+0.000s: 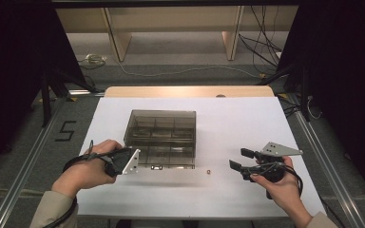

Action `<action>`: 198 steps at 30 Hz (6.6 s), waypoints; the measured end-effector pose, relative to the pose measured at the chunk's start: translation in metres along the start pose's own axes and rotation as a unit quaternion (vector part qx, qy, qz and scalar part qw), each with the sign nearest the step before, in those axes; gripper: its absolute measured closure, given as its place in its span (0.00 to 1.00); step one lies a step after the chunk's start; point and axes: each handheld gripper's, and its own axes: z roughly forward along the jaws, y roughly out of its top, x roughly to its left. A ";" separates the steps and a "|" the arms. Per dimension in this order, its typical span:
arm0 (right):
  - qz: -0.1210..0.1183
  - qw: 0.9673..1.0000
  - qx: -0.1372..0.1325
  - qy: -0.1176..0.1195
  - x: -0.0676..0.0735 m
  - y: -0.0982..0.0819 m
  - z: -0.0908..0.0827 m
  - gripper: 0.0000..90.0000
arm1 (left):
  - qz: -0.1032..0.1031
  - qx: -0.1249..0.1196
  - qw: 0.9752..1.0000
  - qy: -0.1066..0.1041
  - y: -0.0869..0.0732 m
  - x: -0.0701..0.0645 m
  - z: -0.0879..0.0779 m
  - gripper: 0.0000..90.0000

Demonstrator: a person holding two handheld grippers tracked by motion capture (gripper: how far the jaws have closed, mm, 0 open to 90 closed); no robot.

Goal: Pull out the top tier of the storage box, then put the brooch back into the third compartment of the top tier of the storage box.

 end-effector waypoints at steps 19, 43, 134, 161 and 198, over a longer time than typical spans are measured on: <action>0.000 1.000 0.000 0.000 0.000 0.000 0.000 0.35 | 0.001 0.000 1.000 -0.001 0.000 -0.003 -0.002 0.95; 0.000 1.000 0.001 0.001 0.000 0.000 0.000 0.35 | -0.059 -0.067 0.996 0.023 -0.003 0.000 -0.010 0.73; -0.065 0.983 0.166 0.030 0.024 -0.013 0.101 0.65 | -0.455 -0.304 0.833 0.084 -0.081 -0.012 0.004 0.00; -0.073 0.981 0.178 0.010 0.025 -0.017 0.103 0.88 | -0.457 -0.305 0.831 0.087 -0.082 -0.011 0.005 0.00; -0.048 0.991 0.122 0.013 0.020 -0.001 0.083 0.89 | -0.457 -0.308 0.829 0.091 -0.083 -0.010 0.004 0.00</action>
